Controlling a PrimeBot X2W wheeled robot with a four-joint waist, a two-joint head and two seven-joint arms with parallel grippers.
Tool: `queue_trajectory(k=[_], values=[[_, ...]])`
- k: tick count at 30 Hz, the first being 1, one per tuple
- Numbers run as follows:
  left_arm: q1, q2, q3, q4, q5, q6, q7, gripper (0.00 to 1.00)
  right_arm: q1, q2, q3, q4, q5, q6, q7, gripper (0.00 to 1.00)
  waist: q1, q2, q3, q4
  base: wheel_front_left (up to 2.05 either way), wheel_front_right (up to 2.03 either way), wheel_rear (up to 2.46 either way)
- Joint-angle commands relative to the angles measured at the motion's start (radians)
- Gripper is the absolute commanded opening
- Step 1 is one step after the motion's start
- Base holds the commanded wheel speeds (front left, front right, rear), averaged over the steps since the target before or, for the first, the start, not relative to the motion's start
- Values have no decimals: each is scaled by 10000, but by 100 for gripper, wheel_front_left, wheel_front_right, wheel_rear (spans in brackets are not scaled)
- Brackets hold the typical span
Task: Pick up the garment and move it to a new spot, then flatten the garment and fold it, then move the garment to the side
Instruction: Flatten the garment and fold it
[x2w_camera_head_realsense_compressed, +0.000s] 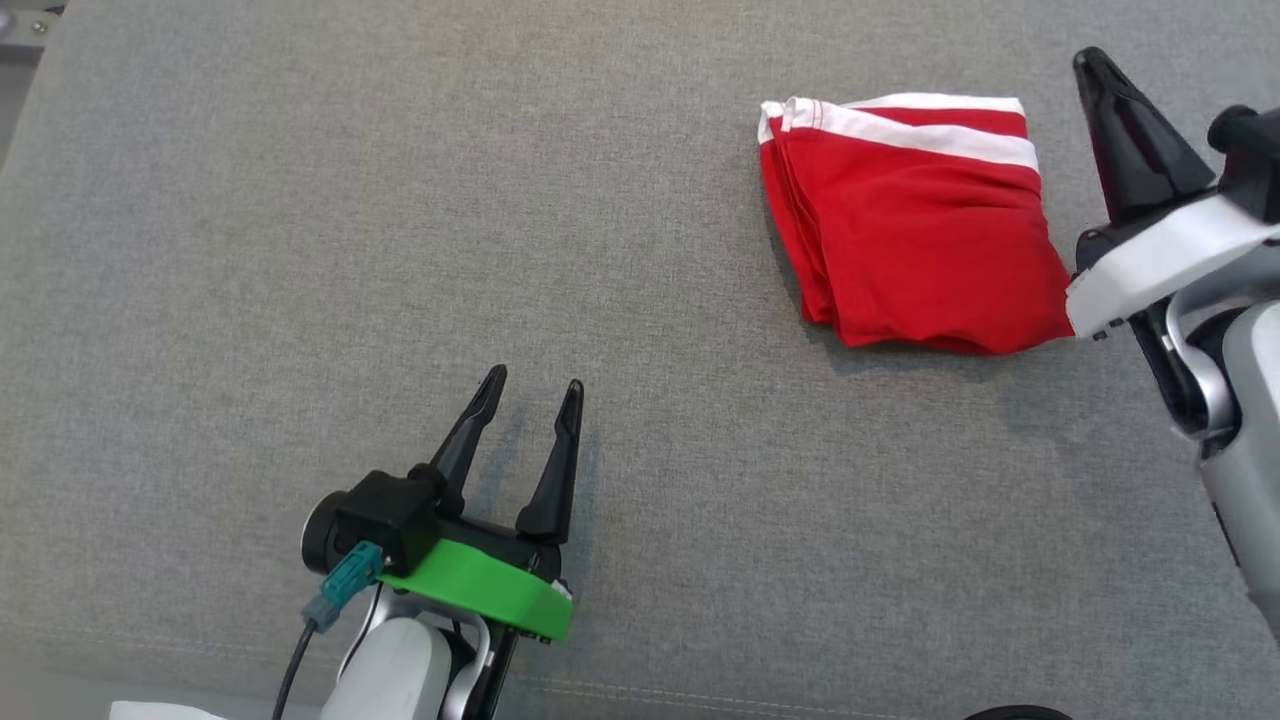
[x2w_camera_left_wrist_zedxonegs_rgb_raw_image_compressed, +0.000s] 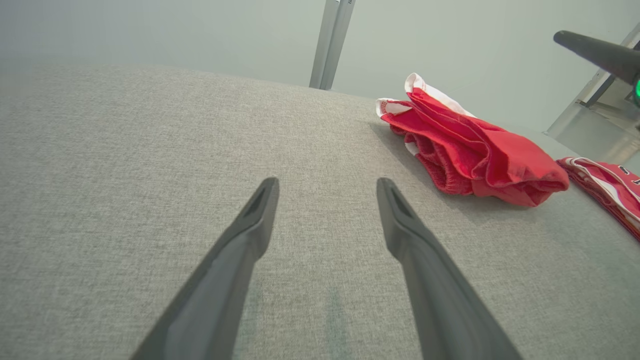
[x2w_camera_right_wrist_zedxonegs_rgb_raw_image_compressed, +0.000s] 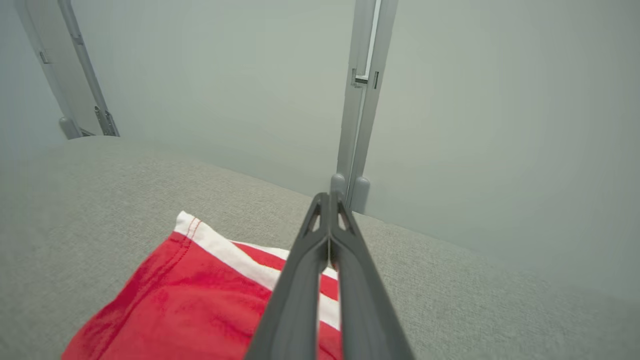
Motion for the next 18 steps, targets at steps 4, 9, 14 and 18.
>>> queue_trajectory(k=[4,9,14,18], values=[[-343,-3,-171,-6,53,-43,-22,100,182,413,100,1291,-801,-7,-1578,0,0,0,660,358,0,0,0],[-543,-8,-268,15,-42,-56,-24,100,-85,1036,245,3158,-1278,-8,-2333,0,0,0,954,655,0,0,0],[-622,-12,-278,8,-91,-43,-24,100,-1,1591,261,3712,-1731,-7,-2419,0,0,0,1079,834,0,0,0],[-655,-13,-332,-23,-127,30,-22,100,451,2088,249,2957,-1912,-7,-2421,0,0,0,1147,894,0,0,0]])
